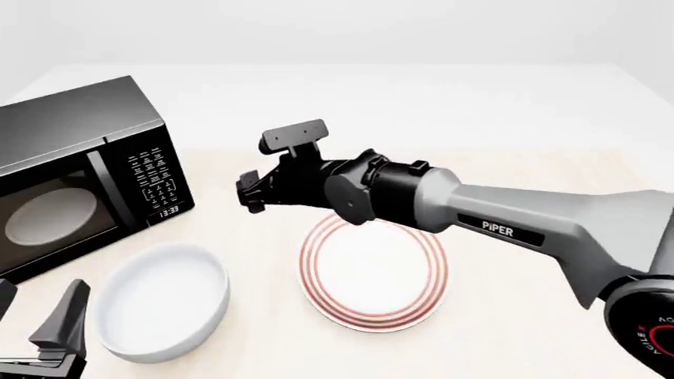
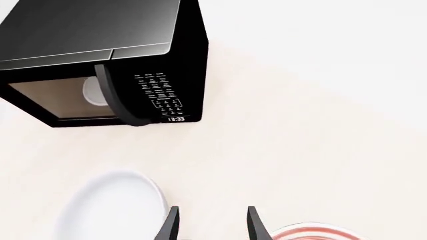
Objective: Put the white bowl to the right of the plate.
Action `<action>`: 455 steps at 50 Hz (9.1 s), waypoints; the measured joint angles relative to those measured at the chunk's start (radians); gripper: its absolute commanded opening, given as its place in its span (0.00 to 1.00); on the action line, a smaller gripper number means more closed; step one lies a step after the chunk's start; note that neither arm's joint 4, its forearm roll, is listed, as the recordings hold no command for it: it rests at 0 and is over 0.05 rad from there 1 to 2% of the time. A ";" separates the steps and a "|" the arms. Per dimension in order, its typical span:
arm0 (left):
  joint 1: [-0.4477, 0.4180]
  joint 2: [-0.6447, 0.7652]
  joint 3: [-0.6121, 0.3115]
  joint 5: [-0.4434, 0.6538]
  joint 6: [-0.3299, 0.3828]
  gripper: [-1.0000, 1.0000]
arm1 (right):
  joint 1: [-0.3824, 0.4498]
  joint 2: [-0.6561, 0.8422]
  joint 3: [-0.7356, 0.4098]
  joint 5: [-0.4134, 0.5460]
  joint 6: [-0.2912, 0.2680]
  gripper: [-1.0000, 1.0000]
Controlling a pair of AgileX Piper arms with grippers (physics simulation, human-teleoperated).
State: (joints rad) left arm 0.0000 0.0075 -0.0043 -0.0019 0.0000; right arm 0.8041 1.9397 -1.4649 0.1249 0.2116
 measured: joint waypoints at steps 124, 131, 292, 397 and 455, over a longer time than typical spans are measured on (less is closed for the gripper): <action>0.000 0.000 0.000 0.000 0.000 1.00 | 0.171 0.318 -0.016 -0.188 0.273 1.00; 0.000 0.000 0.000 0.000 0.000 1.00 | 0.175 0.334 -0.012 -0.212 0.289 1.00; 0.000 0.000 0.000 0.000 0.000 1.00 | -0.915 -1.060 1.168 -0.336 0.251 0.00; 0.000 0.000 0.000 0.000 0.000 1.00 | -1.205 -0.277 1.335 -1.119 0.306 0.00; 0.000 0.000 0.000 0.000 0.000 1.00 | -1.174 -1.010 1.222 -0.381 0.171 1.00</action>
State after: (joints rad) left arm 0.0000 0.0075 -0.0043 -0.0019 0.0000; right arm -0.3695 0.9295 -0.2432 -0.2558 0.3825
